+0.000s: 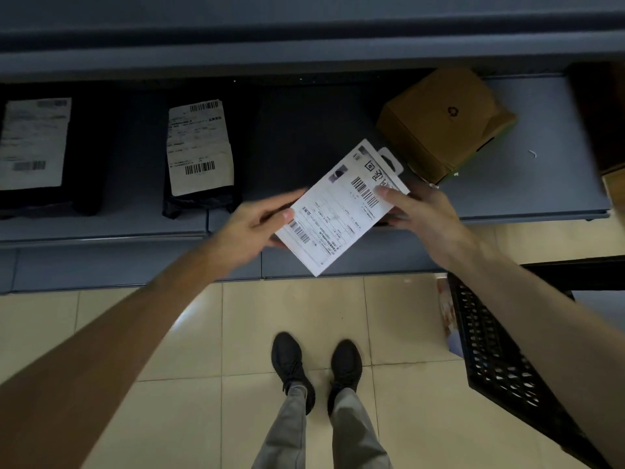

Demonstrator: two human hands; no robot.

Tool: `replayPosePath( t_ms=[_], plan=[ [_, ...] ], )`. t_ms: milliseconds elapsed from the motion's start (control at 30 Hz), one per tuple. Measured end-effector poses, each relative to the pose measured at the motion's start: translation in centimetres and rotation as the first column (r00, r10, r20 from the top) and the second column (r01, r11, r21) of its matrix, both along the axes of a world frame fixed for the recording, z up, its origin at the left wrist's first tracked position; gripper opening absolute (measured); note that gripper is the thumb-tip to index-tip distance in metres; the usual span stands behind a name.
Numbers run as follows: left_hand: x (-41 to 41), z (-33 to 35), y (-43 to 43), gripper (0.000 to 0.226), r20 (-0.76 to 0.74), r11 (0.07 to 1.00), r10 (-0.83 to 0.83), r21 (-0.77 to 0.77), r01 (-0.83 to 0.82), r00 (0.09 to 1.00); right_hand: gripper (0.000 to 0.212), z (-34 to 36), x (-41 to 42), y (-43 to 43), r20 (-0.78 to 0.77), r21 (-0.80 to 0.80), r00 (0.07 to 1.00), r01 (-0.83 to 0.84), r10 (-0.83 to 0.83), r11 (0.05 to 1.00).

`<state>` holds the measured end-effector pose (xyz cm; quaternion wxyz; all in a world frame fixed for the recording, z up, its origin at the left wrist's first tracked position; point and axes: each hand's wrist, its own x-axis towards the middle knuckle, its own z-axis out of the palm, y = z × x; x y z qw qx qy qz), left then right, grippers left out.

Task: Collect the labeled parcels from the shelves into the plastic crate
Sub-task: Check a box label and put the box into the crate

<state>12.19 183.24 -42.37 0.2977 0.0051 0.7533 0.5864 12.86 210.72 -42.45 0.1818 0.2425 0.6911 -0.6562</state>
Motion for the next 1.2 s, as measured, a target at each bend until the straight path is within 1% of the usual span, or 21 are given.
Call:
replayPosePath(
  t_ms=[67, 133, 233, 300, 333, 367, 400, 467, 500, 533, 567, 600, 633, 700, 767, 867, 967, 1100, 1133, 1200],
  plan=[
    [-1.0, 0.6, 0.0, 0.040, -0.007, 1.000, -0.024, -0.001, 0.024, 1.000, 0.038, 0.5, -0.1, 0.3, 0.009, -0.065, 0.997, -0.077, 0.078, 0.995],
    [-1.6, 0.8, 0.1, 0.037, -0.005, 1.000, -0.017, -0.009, 0.017, 1.000, 0.036, 0.9, 0.1, 0.5, 0.010, -0.095, 0.993, -0.118, 0.119, 0.988],
    [-1.6, 0.4, 0.3, 0.036, -0.007, 0.994, 0.112, -0.002, -0.112, 0.994, 0.036, 1.2, 0.6, 0.6, 0.022, -0.191, 0.998, -0.058, 0.063, 0.980],
    [-1.1, 0.0, 0.7, 0.046, 0.011, 0.971, 0.237, 0.018, -0.237, 0.971, 0.032, 1.5, 1.3, 0.5, 0.051, -0.255, 0.999, 0.017, -0.004, 0.967],
    [-0.7, -0.3, 1.0, 0.054, 0.035, 0.948, 0.315, 0.033, -0.316, 0.949, 0.026, 1.7, 1.5, 0.4, 0.074, -0.288, 0.996, 0.069, -0.049, 0.955],
    [-0.1, -0.8, 1.3, 0.064, 0.072, 0.918, 0.390, 0.052, -0.394, 0.918, 0.020, 1.7, 1.8, 0.4, 0.105, -0.319, 0.990, 0.121, -0.092, 0.940],
    [0.5, -1.1, 1.6, 0.076, 0.123, 0.884, 0.451, 0.076, -0.462, 0.884, 0.019, 1.7, 2.0, 0.3, 0.127, -0.351, 0.984, 0.162, -0.125, 0.922],
    [2.2, -1.9, 2.4, 0.099, 0.267, 0.814, 0.522, 0.129, -0.567, 0.810, 0.036, 1.3, 2.4, -0.1, 0.142, -0.388, 0.978, 0.199, -0.155, 0.900],
    [3.1, -2.1, 3.0, 0.100, 0.344, 0.779, 0.532, 0.159, -0.607, 0.774, 0.043, 1.0, 2.6, -0.3, 0.151, -0.409, 0.972, 0.225, -0.178, 0.885],
    [4.0, -2.2, 3.8, 0.093, 0.412, 0.747, 0.528, 0.190, -0.637, 0.743, 0.047, 0.7, 2.8, -0.6, 0.168, -0.435, 0.964, 0.259, -0.205, 0.862],
    [4.8, -2.4, 4.7, 0.079, 0.466, 0.718, 0.515, 0.222, -0.659, 0.719, 0.048, 0.5, 3.1, -1.0, 0.177, -0.455, 0.960, 0.276, -0.218, 0.847],
    [5.4, -2.5, 5.5, 0.066, 0.509, 0.688, 0.503, 0.252, -0.680, 0.698, 0.050, 0.2, 3.4, -1.3, 0.186, -0.468, 0.958, 0.282, -0.219, 0.837],
    [5.8, -2.5, 6.3, 0.057, 0.542, 0.659, 0.493, 0.277, -0.699, 0.680, 0.053, 0.0, 3.8, -1.7, 0.188, -0.473, 0.960, 0.272, -0.205, 0.838],
    [6.0, -2.7, 7.4, 0.051, 0.565, 0.632, 0.478, 0.310, -0.710, 0.672, 0.049, -0.4, 4.4, -2.2, 0.183, -0.470, 0.967, 0.244, -0.176, 0.848],
    [5.8, -2.5, 8.0, 0.044, 0.547, 0.638, 0.481, 0.318, -0.702, 0.685, 0.047, -0.7, 4.8, -2.5, 0.169, -0.461, 0.974, 0.212, -0.149, 0.862],
    [5.3, -2.0, 7.8, 0.047, 0.508, 0.665, 0.487, 0.311, -0.679, 0.710, 0.048, -0.9, 5.1, -2.5, 0.153, -0.441, 0.983, 0.156, -0.098, 0.884],
    [4.2, -1.5, 6.5, 0.042, 0.444, 0.722, 0.482, 0.287, -0.630, 0.755, 0.049, -0.8, 4.9, -2.0, 0.129, -0.362, 0.989, 0.112, -0.069, 0.925],
    [2.2, -1.0, 4.0, 0.034, 0.335, 0.812, 0.438, 0.251, -0.527, 0.834, 0.063, -0.3, 3.5, -0.9, 0.061, -0.268, 0.991, 0.128, -0.116, 0.955],
    [1.9, -0.9, 3.6, 0.033, 0.304, 0.840, 0.412, 0.240, -0.487, 0.859, 0.062, -0.1, 3.0, -0.8, 0.046, -0.245, 0.993, 0.115, -0.107, 0.963],
    [1.3, -0.8, 3.3, 0.035, 0.256, 0.880, 0.367, 0.215, -0.423, 0.894, 0.051, 0.2, 2.1, -1.2, 0.007, -0.184, 1.000, 0.007, -0.006, 0.983]
  ],
)
